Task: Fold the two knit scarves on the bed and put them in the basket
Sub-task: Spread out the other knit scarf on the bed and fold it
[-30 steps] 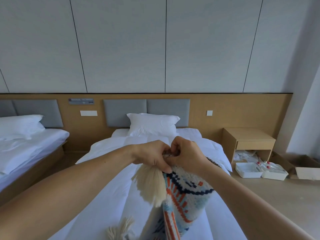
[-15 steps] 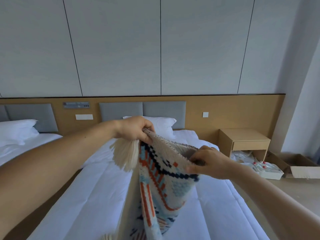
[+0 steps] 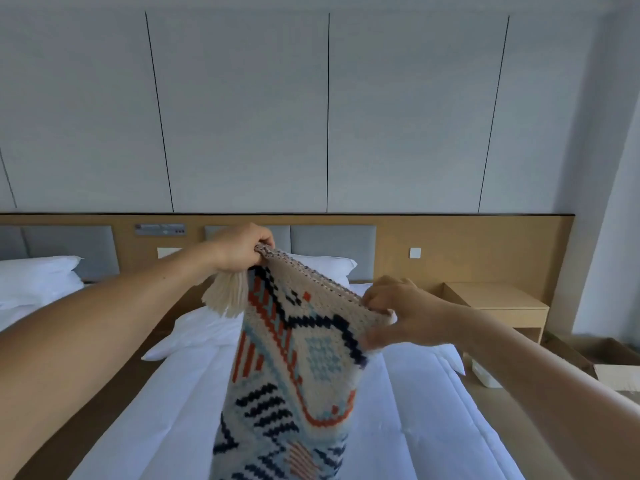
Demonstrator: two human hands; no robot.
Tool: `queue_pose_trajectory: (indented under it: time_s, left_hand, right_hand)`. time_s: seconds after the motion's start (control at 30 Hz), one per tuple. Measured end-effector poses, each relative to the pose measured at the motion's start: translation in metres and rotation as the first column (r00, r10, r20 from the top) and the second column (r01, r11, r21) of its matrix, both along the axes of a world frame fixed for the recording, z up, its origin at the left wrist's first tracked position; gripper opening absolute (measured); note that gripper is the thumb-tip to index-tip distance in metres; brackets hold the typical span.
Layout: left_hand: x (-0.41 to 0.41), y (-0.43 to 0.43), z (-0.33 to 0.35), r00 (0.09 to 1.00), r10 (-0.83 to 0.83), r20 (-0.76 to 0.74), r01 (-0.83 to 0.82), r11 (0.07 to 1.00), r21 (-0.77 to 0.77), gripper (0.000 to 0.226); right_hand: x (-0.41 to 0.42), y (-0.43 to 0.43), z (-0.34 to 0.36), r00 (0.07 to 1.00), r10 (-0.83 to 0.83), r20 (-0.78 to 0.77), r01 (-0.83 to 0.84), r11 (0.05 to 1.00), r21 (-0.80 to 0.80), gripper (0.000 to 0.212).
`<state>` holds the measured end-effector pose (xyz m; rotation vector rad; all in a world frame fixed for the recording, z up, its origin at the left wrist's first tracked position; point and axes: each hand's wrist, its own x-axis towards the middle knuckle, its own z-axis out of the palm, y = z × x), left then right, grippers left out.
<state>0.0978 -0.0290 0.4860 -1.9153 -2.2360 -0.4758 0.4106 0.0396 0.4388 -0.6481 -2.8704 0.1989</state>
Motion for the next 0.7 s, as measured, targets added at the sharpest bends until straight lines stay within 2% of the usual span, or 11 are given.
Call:
queue_pose_trajectory:
  time_s: [0.07,0.13,0.27,0.4,0.5,0.53,0.6,0.63,0.7]
  left_hand:
    - [-0.008,-0.004,0.002,0.998,0.058,-0.020,-0.057,0.997,0.052,0.030]
    - [-0.016,-0.009,0.004,0.995,0.101,0.000,-0.101,0.990,0.096,0.031]
    - [-0.018,-0.014,0.001,0.986,0.147,-0.075,-0.141,0.987,0.079,0.026]
    - [-0.024,-0.020,-0.006,0.980,0.196,-0.040,-0.196,0.981,0.014,0.019]
    - [-0.026,-0.029,-0.011,0.963,0.261,-0.063,-0.265,0.962,-0.065,0.017]
    - [-0.026,-0.031,-0.015,0.956,0.278,-0.091,-0.286,0.954,-0.091,0.015]
    - [-0.028,-0.035,-0.026,0.952,0.275,-0.137,-0.294,0.946,-0.139,0.014]
    - [-0.031,-0.036,-0.032,0.955,0.264,-0.138,-0.284,0.946,-0.158,0.014]
    - [-0.043,-0.037,-0.044,0.968,0.236,-0.089,-0.248,0.953,-0.171,0.015]
  right_hand:
    - [-0.004,0.004,0.007,0.995,-0.027,-0.094,0.016,0.993,-0.114,0.048]
    - [-0.007,0.009,0.010,0.985,-0.104,-0.135,0.085,0.986,-0.145,0.045]
    - [-0.021,0.006,0.015,0.992,-0.127,-0.012,0.121,0.970,-0.208,0.035]
    - [-0.032,0.004,0.023,0.974,-0.172,-0.146,0.162,0.984,-0.072,0.047]
    - [-0.039,0.005,0.016,0.974,-0.191,-0.121,0.192,0.981,-0.004,0.058]
    - [-0.041,0.004,0.014,0.978,-0.183,-0.103,0.181,0.983,-0.025,0.058]
    - [-0.047,-0.001,0.013,0.986,-0.158,-0.051,0.147,0.973,-0.179,0.059]
    - [-0.051,-0.003,0.013,0.988,-0.155,-0.020,0.144,0.955,-0.258,0.062]
    - [-0.055,-0.009,0.014,0.989,-0.140,0.042,0.146,0.946,-0.291,0.055]
